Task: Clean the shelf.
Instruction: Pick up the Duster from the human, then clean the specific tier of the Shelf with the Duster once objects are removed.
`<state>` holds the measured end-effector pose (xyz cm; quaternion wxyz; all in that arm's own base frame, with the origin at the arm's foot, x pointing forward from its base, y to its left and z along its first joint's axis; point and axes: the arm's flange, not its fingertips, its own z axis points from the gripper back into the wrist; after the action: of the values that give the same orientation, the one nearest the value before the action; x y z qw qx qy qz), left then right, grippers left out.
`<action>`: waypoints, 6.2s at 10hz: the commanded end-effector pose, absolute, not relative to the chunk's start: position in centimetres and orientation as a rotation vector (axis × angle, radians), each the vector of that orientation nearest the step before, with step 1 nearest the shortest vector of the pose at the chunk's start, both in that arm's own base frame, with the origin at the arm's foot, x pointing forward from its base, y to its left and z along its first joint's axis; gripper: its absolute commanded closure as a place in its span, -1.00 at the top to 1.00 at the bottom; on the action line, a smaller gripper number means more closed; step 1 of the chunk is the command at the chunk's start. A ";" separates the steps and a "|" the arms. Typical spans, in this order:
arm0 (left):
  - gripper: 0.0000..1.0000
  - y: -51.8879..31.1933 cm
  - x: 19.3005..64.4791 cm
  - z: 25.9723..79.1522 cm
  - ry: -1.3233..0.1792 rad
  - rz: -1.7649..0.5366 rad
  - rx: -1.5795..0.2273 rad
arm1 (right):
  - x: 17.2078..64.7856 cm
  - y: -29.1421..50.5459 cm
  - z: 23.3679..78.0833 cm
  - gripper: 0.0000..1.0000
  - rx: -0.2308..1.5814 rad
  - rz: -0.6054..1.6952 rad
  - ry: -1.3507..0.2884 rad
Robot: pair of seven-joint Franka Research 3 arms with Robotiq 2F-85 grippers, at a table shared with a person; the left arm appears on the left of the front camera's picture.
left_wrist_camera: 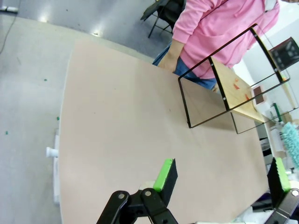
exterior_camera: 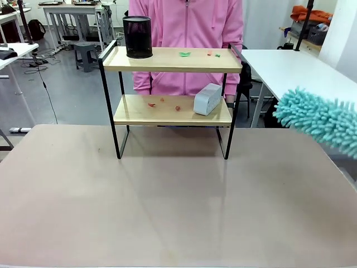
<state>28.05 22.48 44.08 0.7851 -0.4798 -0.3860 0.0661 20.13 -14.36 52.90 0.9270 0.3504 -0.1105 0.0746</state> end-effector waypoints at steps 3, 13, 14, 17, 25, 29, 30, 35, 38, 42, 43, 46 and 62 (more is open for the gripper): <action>1.00 22.4 28.1 44.0 -0.859 0.124 -1.040 | 20.1 -14.4 52.9 -1.00 0.718 0.153 -0.227; 1.00 22.4 28.1 44.0 -0.859 0.124 -1.040 | 20.1 -14.4 52.9 -1.00 0.718 0.153 -0.227; 1.00 22.4 28.1 44.0 -0.859 0.124 -1.040 | 20.1 -14.4 52.9 -1.00 0.718 0.153 -0.227; 1.00 22.4 28.1 44.0 -0.859 0.124 -1.040 | 20.1 -14.4 52.9 -1.00 0.718 0.153 -0.227; 1.00 22.4 28.1 44.0 -0.859 0.124 -1.040 | 19.5 -6.4 54.4 -0.74 0.716 0.641 -0.113; 1.00 22.4 28.1 44.0 -0.859 0.124 -1.040 | 21.5 5.3 51.9 -0.74 0.494 0.569 -0.270; 1.00 22.4 28.1 44.0 -0.859 0.124 -1.040 | 21.4 5.5 51.4 -0.74 0.485 0.490 -0.321; 1.00 22.4 28.1 44.0 -0.859 0.124 -1.040 | 23.8 5.6 55.1 -0.74 0.427 0.486 -0.382; 1.00 22.4 28.1 44.0 -0.859 0.124 -1.040 | 30.4 10.8 53.1 -0.74 0.382 0.478 -0.384; 1.00 22.4 28.1 44.0 -0.859 0.124 -1.040 | 34.3 15.9 50.2 -0.74 0.385 0.378 -0.455; 1.00 22.4 28.1 44.0 -0.859 0.124 -1.040 | 34.5 16.6 49.8 -0.74 0.414 0.305 -0.511; 1.00 22.4 28.1 44.0 -0.859 0.124 -1.040 | 34.5 16.1 49.4 -0.74 0.433 0.301 -0.474; 1.00 22.4 28.1 44.0 -0.859 0.124 -1.040 | 39.8 23.0 46.8 -0.74 0.372 0.089 -0.537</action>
<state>28.17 22.58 44.03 0.7860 -0.4786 -0.3861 0.0636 39.27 21.75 46.46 0.9457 0.1836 -0.2649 0.0415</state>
